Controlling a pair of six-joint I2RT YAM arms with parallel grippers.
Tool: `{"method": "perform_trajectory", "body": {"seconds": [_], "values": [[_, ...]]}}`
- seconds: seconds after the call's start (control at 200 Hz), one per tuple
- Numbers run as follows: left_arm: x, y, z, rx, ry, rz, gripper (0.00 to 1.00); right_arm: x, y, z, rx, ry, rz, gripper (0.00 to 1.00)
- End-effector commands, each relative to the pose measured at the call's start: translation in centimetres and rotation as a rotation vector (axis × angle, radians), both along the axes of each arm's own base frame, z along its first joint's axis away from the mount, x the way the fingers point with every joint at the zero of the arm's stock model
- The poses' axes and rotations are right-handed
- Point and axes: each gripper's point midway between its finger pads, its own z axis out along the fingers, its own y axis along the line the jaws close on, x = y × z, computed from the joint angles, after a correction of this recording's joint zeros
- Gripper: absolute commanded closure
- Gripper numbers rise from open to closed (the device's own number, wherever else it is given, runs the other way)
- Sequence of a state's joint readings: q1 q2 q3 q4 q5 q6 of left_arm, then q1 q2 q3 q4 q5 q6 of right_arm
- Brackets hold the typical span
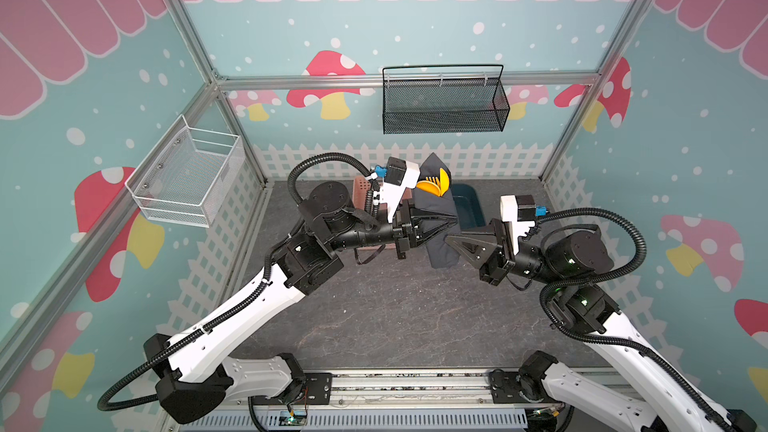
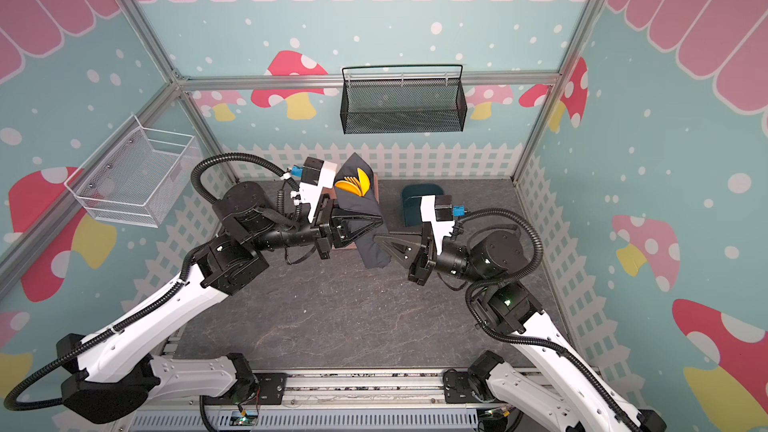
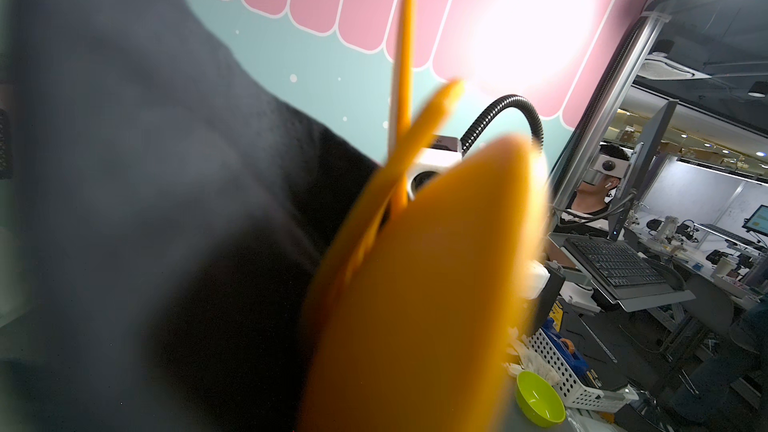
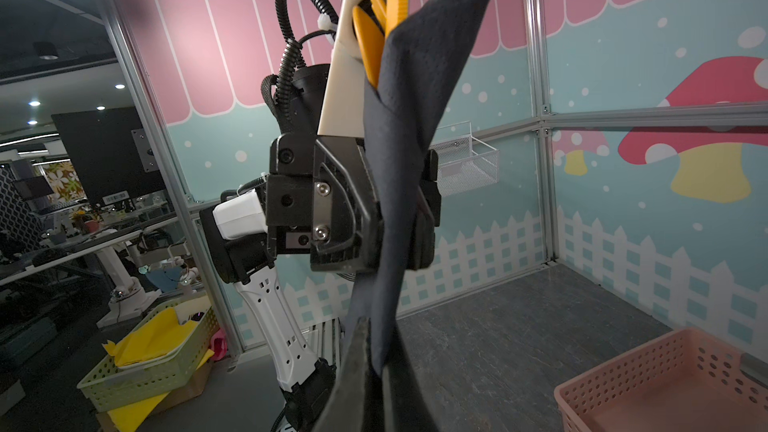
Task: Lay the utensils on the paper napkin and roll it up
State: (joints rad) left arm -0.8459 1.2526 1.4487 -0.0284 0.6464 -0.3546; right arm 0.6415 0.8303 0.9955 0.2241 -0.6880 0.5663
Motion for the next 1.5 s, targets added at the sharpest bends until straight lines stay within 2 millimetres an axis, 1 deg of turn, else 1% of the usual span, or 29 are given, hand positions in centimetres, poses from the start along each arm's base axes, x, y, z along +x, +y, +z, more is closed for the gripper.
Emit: {"method": "perform_trajectory", "body": {"seconds": [0.0,0.14,0.18,0.245,0.29,0.335,0.475,0.6,0.675,0.816,0.856,0.916,1.036,1.176,1.351,1.496], "values": [[-0.5,0.5,0.3,-0.003,-0.023,0.005,0.94,0.2,-0.3,0.5,0.011,-0.011,-0.026,0.96],[-0.4,0.4,0.2,0.001,-0.018,0.004,0.94,0.4,-0.6,0.7,0.021,-0.011,-0.049,0.98],[-0.5,0.5,0.2,0.0,-0.017,0.001,0.94,0.3,-0.7,0.7,0.022,-0.012,-0.05,0.92],[-0.6,0.4,0.1,0.002,-0.017,-0.008,0.94,0.3,-0.7,0.8,0.026,-0.008,-0.051,0.77],[-0.6,0.3,0.1,0.004,-0.014,-0.013,0.94,0.2,-0.7,1.0,0.03,-0.012,-0.046,0.71],[-0.7,0.3,0.0,0.007,-0.011,-0.02,0.94,0.1,-0.7,1.2,0.032,-0.016,-0.041,0.69],[-0.7,0.0,-0.2,0.012,-0.003,-0.036,0.94,0.0,-0.5,1.7,0.039,-0.028,-0.024,0.68],[-0.9,-0.1,-0.2,0.012,-0.003,-0.047,0.94,-0.1,-0.2,1.9,0.043,-0.031,-0.003,0.71],[-0.8,-0.1,-0.3,0.015,0.001,-0.046,0.94,-0.2,-0.2,2.1,0.05,-0.034,0.009,0.74],[-0.8,-0.2,-0.4,0.017,0.002,-0.045,0.93,-0.3,-0.1,2.3,0.055,-0.037,0.019,0.89],[-0.7,-0.1,-0.4,0.018,0.003,-0.041,0.91,-0.3,-0.2,2.3,0.057,-0.039,0.014,0.92],[-0.8,0.0,-0.3,0.015,0.0,-0.036,0.85,-0.4,-0.4,2.5,0.062,-0.043,0.007,0.94],[-0.9,0.3,-0.3,0.013,-0.008,-0.03,0.78,-0.5,-0.6,2.7,0.068,-0.049,0.0,0.96],[-1.3,0.8,-0.6,0.02,-0.016,-0.028,0.74,-0.7,-1.0,3.0,0.08,-0.055,-0.015,0.97],[-1.6,1.3,-1.1,0.023,-0.014,-0.016,0.73,-0.8,-1.1,3.2,0.085,-0.057,-0.015,0.97],[-1.9,1.5,-1.0,0.012,-0.017,-0.027,0.77,-1.0,-1.1,3.2,0.084,-0.056,-0.008,0.98]]}}
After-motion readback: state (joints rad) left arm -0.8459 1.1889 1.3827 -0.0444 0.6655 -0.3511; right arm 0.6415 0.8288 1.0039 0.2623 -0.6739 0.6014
